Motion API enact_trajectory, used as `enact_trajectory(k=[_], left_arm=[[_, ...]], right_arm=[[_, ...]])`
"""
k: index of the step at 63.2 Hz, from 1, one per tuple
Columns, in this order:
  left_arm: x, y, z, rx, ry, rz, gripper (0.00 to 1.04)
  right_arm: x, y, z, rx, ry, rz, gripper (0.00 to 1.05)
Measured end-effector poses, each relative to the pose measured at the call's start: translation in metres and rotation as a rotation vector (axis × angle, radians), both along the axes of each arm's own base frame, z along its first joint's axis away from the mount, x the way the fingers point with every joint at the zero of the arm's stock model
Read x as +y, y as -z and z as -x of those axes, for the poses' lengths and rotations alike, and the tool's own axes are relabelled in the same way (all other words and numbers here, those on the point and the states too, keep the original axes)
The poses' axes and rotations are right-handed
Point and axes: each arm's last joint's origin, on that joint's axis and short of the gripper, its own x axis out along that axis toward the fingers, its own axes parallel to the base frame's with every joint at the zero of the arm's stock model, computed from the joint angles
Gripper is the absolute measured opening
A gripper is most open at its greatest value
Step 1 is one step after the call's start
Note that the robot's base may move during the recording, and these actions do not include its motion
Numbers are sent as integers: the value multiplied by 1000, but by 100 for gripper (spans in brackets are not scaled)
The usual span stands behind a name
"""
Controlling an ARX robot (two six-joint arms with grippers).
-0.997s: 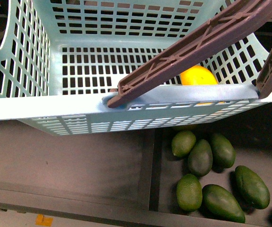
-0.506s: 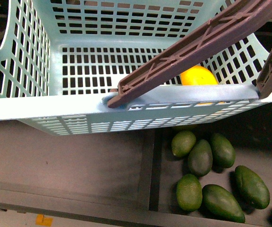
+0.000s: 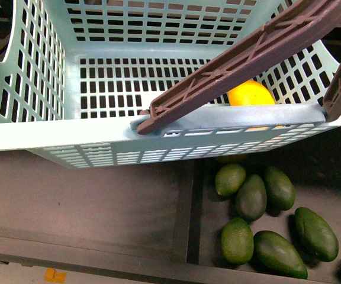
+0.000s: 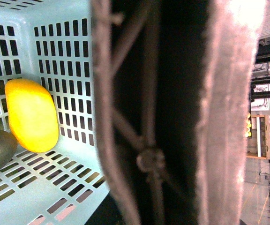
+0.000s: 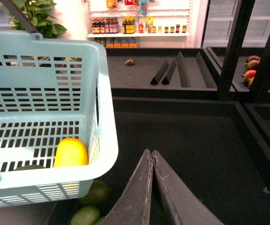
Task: Pick mango and avocado into basket
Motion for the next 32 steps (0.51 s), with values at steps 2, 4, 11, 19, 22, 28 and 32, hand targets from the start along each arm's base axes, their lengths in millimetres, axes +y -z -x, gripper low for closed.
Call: enact_trajectory(k=[2,4,11,19,22,28,32], left_arm=[[0,0,0,0,0,0,13],[0,0,0,1,0,1,13],[0,0,0,1,0,1,13],[0,0,0,0,0,1,13],[0,0,0,0,0,1,13],[-3,3,-1,-61,-165,-11,13],[-7,6,-4,-124,-442,-21,13]], right_arm=[[0,0,0,0,0,0,16],[0,0,0,0,0,0,80],[0,0,0,0,0,0,97],[0,0,0,0,0,0,96],[0,0,0,0,0,0,96],[0,0,0,0,1,0,96],[0,0,0,0,-2,0,96]])
